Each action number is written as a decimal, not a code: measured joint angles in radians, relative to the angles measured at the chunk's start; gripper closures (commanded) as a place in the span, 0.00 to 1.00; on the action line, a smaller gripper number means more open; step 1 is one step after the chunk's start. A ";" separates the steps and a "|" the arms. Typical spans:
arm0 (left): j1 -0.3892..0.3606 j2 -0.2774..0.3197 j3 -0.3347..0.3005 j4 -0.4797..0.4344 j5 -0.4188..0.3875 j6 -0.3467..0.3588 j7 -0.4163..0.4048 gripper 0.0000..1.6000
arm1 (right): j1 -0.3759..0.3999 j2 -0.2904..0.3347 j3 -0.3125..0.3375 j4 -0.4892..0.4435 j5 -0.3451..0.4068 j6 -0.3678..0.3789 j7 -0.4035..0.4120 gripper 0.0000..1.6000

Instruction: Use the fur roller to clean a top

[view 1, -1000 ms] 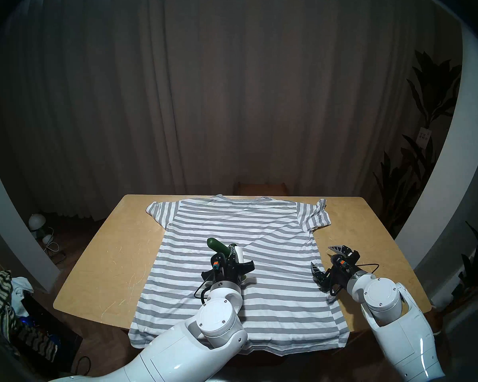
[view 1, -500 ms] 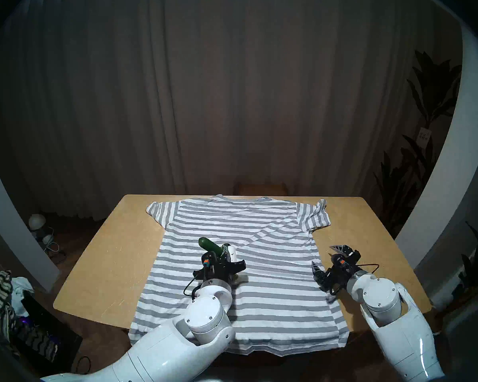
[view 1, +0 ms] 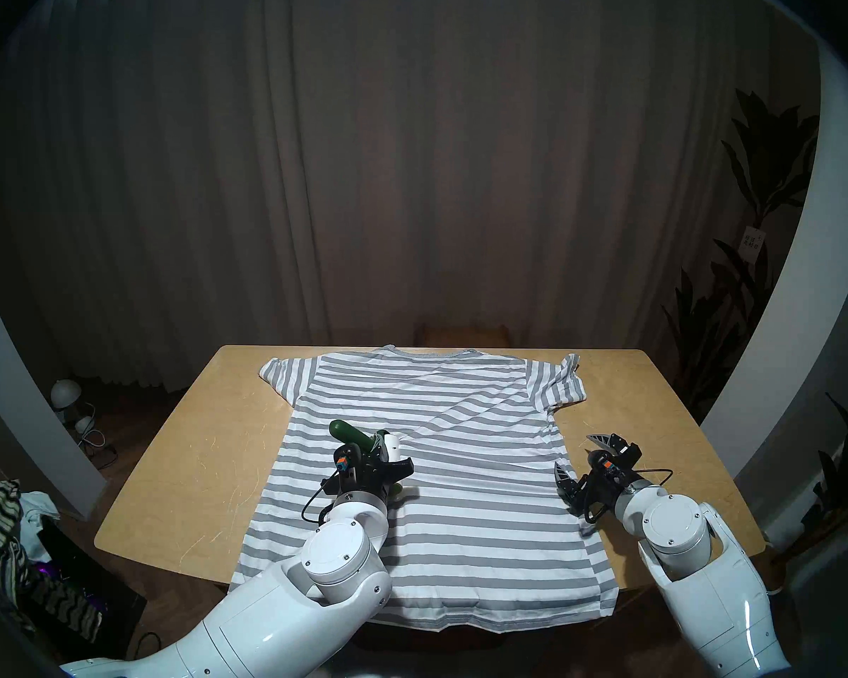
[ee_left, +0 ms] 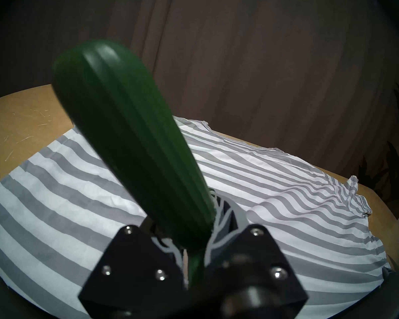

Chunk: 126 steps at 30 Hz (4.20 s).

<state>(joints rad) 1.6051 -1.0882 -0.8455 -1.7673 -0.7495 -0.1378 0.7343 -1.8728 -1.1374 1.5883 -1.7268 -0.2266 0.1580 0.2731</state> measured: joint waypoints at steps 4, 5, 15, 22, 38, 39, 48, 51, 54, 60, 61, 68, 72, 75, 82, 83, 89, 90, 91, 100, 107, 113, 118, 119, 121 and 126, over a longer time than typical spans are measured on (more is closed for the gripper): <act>0.008 0.014 -0.014 -0.006 -0.011 -0.002 -0.008 1.00 | 0.001 0.004 0.000 0.002 0.002 -0.001 -0.005 0.00; 0.010 0.018 -0.017 -0.008 -0.013 -0.003 -0.010 1.00 | 0.001 0.005 0.000 0.003 0.002 -0.001 -0.006 0.00; 0.028 0.057 -0.062 -0.014 -0.046 -0.009 -0.030 1.00 | 0.004 0.013 -0.001 0.009 0.006 -0.005 -0.008 0.00; 0.041 0.101 -0.118 -0.008 -0.079 -0.012 -0.048 1.00 | 0.008 0.018 -0.002 0.013 0.011 -0.008 -0.001 0.00; 0.070 0.175 -0.179 -0.010 -0.156 -0.013 -0.121 1.00 | 0.015 0.026 -0.003 0.019 0.018 -0.009 0.010 0.00; 0.070 0.177 -0.179 -0.010 -0.159 -0.013 -0.126 1.00 | 0.016 0.027 -0.003 0.020 0.018 -0.009 0.010 0.00; 0.070 0.197 -0.183 -0.008 -0.180 -0.015 -0.150 1.00 | 0.023 0.032 -0.003 0.028 0.023 -0.013 0.016 0.00; 0.071 0.206 -0.187 -0.006 -0.189 -0.016 -0.156 1.00 | 0.024 0.033 -0.003 0.030 0.025 -0.015 0.018 0.00; 0.073 0.216 -0.195 -0.004 -0.199 -0.018 -0.160 1.00 | 0.027 0.035 -0.003 0.033 0.027 -0.017 0.020 0.00; 0.082 0.236 -0.220 0.003 -0.221 -0.022 -0.162 1.00 | 0.031 0.038 -0.003 0.039 0.031 -0.021 0.023 0.00; 0.085 0.240 -0.226 0.005 -0.225 -0.022 -0.162 1.00 | 0.032 0.039 -0.003 0.040 0.032 -0.022 0.024 0.00; 0.104 0.272 -0.267 0.014 -0.247 -0.025 -0.160 1.00 | 0.036 0.042 -0.003 0.046 0.035 -0.027 0.026 0.00; 0.116 0.286 -0.284 0.014 -0.262 -0.025 -0.161 1.00 | 0.039 0.044 -0.004 0.050 0.037 -0.029 0.027 0.00; 0.125 0.296 -0.295 0.012 -0.272 -0.025 -0.161 1.00 | 0.040 0.045 -0.005 0.052 0.038 -0.031 0.027 0.00; 0.145 0.320 -0.327 0.010 -0.294 -0.026 -0.160 1.00 | 0.042 0.049 -0.007 0.056 0.039 -0.036 0.025 0.00; 0.148 0.324 -0.334 0.012 -0.299 -0.027 -0.158 1.00 | 0.043 0.049 -0.007 0.056 0.039 -0.036 0.024 0.00; 0.168 0.344 -0.365 0.018 -0.322 -0.028 -0.153 1.00 | 0.043 0.051 -0.009 0.059 0.040 -0.040 0.018 0.00; 0.171 0.348 -0.370 0.020 -0.326 -0.028 -0.153 1.00 | 0.043 0.051 -0.009 0.059 0.040 -0.040 0.016 0.00; 0.173 0.349 -0.373 0.020 -0.328 -0.028 -0.153 1.00 | 0.043 0.052 -0.010 0.059 0.040 -0.041 0.015 0.00; 0.193 0.375 -0.408 0.027 -0.357 -0.027 -0.153 1.00 | 0.045 0.054 -0.014 0.063 0.043 -0.045 0.000 0.00; 0.204 0.394 -0.429 0.038 -0.372 -0.024 -0.154 1.00 | 0.048 0.055 -0.017 0.068 0.044 -0.046 -0.012 0.00; 0.211 0.413 -0.456 0.061 -0.381 -0.024 -0.147 1.00 | 0.052 0.057 -0.019 0.073 0.044 -0.046 -0.025 0.00; 0.216 0.426 -0.474 0.077 -0.391 -0.024 -0.141 1.00 | 0.055 0.059 -0.022 0.077 0.044 -0.046 -0.033 0.00; 0.218 0.428 -0.479 0.079 -0.395 -0.024 -0.140 1.00 | 0.056 0.060 -0.022 0.078 0.044 -0.046 -0.034 0.00; 0.222 0.430 -0.487 0.075 -0.403 -0.024 -0.137 1.00 | 0.057 0.061 -0.023 0.079 0.045 -0.046 -0.035 0.00; 0.234 0.431 -0.494 0.014 -0.426 -0.029 -0.130 1.00 | 0.058 0.062 -0.024 0.080 0.049 -0.046 -0.035 0.00</act>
<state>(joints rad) 1.8388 -0.6574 -1.3398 -1.7533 -1.1754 -0.1664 0.6041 -1.8152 -1.0751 1.5647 -1.6467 -0.1775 0.1118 0.2383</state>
